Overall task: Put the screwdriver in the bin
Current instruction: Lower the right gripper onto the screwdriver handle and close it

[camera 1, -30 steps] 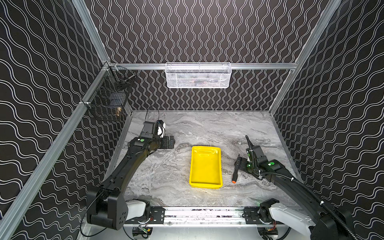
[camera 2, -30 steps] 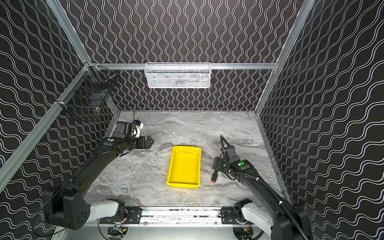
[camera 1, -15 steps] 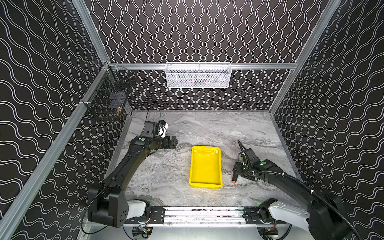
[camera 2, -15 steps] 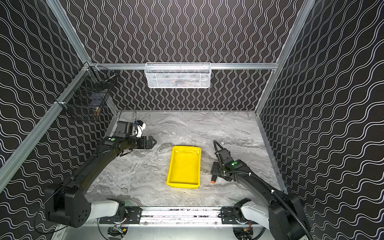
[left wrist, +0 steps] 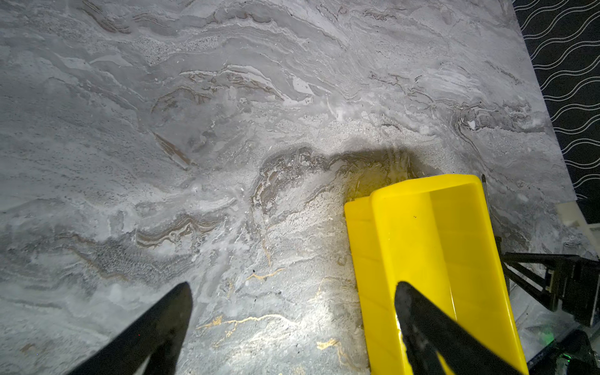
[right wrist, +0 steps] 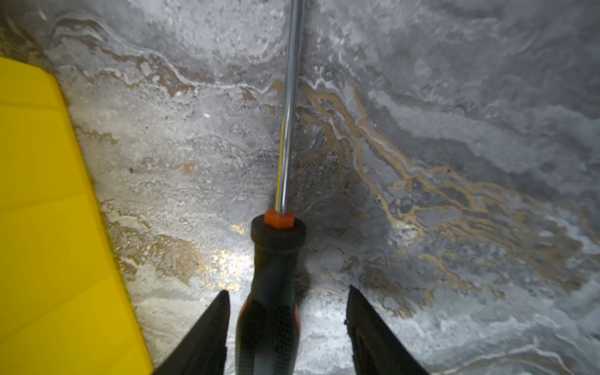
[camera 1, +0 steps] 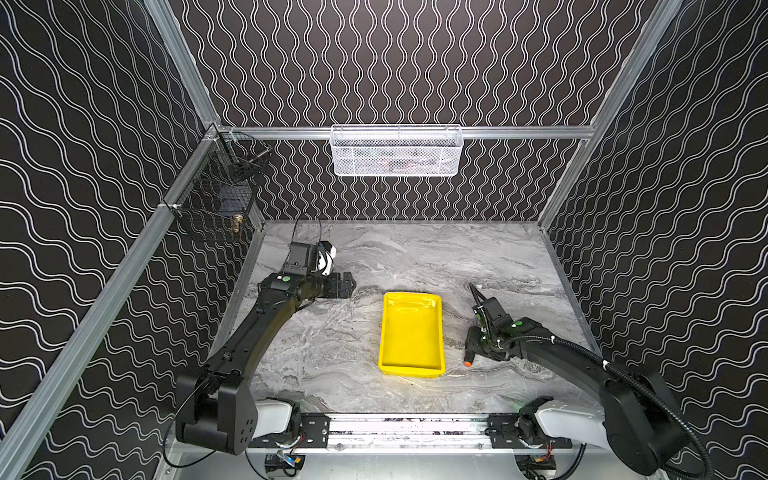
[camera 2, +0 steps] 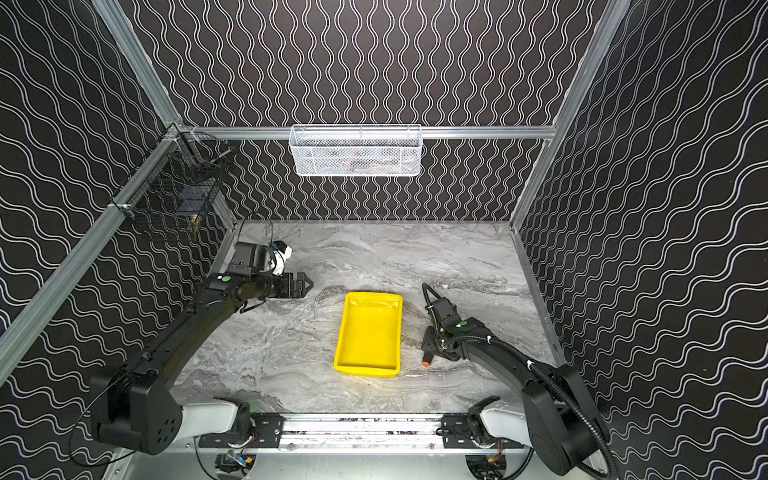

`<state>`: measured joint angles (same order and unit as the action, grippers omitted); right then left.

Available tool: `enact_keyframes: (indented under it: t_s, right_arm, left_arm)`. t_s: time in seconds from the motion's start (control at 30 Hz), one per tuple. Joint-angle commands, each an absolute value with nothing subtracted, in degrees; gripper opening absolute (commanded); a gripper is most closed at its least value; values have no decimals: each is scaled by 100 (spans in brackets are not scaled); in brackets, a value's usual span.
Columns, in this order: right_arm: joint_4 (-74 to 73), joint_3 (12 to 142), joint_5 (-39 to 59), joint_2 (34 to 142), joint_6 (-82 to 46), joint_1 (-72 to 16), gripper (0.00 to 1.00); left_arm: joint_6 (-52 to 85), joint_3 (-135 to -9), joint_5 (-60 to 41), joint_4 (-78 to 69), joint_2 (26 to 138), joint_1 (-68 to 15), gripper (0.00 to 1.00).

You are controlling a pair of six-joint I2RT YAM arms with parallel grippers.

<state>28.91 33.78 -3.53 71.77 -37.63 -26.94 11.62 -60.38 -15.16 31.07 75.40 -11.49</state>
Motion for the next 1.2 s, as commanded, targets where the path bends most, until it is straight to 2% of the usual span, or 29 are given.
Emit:
enact_keyframes:
  t_s: [0.0,0.83,1.0,1.17]
  right_arm:
    - [2748,3345,-384,7275,-3763,-2707,57]
    - [2511,3198,-457,7619,-3697,-2702,45]
    - [2521,3218,-418,7673,-3630,-2707,39]
    - [2619,3291,-409,7617,-3569,-2706,28]
  left_arm:
    - [1082,-6087,-1459,3122,7550,-1150,99]
    - [1089,-6083,-1460,3133,7567,-1149,99]
    - [1082,-6104,-1424,3152,7542,-1151,99]
    - [1094,-6087,-1415,3161,7523,-1154,99]
